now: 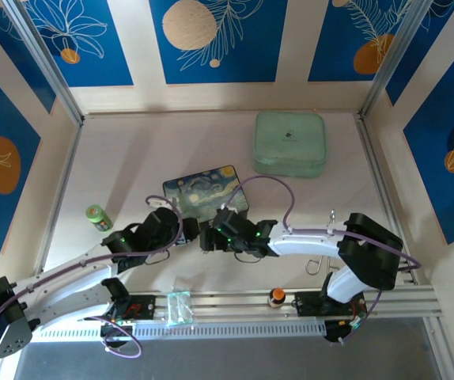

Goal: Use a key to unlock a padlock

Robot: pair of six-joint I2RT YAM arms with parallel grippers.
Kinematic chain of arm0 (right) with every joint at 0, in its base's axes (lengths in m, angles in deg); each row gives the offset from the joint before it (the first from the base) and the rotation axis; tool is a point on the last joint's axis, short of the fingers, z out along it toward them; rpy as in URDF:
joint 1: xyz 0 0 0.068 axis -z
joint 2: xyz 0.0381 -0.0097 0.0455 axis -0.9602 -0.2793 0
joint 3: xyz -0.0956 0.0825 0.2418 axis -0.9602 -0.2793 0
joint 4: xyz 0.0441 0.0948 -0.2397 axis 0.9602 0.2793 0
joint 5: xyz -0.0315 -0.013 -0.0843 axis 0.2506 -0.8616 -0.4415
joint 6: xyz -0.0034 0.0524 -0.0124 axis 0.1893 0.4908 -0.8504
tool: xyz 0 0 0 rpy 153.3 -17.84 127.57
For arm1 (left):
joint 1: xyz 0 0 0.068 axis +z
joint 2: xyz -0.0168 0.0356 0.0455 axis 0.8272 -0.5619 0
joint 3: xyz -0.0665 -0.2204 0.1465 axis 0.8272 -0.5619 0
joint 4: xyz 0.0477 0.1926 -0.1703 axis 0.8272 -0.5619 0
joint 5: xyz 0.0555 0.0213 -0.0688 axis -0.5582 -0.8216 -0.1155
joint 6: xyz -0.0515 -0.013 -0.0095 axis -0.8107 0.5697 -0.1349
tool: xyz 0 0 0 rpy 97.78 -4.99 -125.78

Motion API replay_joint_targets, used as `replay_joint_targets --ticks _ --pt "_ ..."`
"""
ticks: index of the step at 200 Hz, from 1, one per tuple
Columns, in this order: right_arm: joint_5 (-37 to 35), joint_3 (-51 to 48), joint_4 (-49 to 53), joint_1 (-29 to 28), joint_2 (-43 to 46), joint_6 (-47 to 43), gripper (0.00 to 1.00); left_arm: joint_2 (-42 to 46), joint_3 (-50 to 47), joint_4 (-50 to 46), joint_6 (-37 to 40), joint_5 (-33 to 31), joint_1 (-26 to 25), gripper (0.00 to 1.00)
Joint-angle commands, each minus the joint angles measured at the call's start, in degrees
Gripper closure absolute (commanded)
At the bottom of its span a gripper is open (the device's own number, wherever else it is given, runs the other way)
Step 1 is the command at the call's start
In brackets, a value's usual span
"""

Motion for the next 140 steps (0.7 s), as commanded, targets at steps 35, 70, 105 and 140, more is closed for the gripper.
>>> replay_joint_targets --ticks 35,70,105,140 --pt "-2.4 3.2 1.5 -1.6 -7.0 4.7 0.29 4.1 5.0 -6.3 6.8 0.4 6.0 0.24" --pt "-3.1 4.5 1.9 -1.8 -9.6 5.3 0.34 4.0 4.0 -5.0 7.7 1.5 8.5 0.24" --pt "-3.3 6.5 1.2 -1.6 -12.1 3.9 0.39 3.1 3.6 -4.1 8.4 1.5 8.9 0.24" --pt "-4.3 6.2 1.1 -1.6 -11.7 4.3 0.42 2.9 3.8 -4.3 9.2 1.4 9.2 0.24"
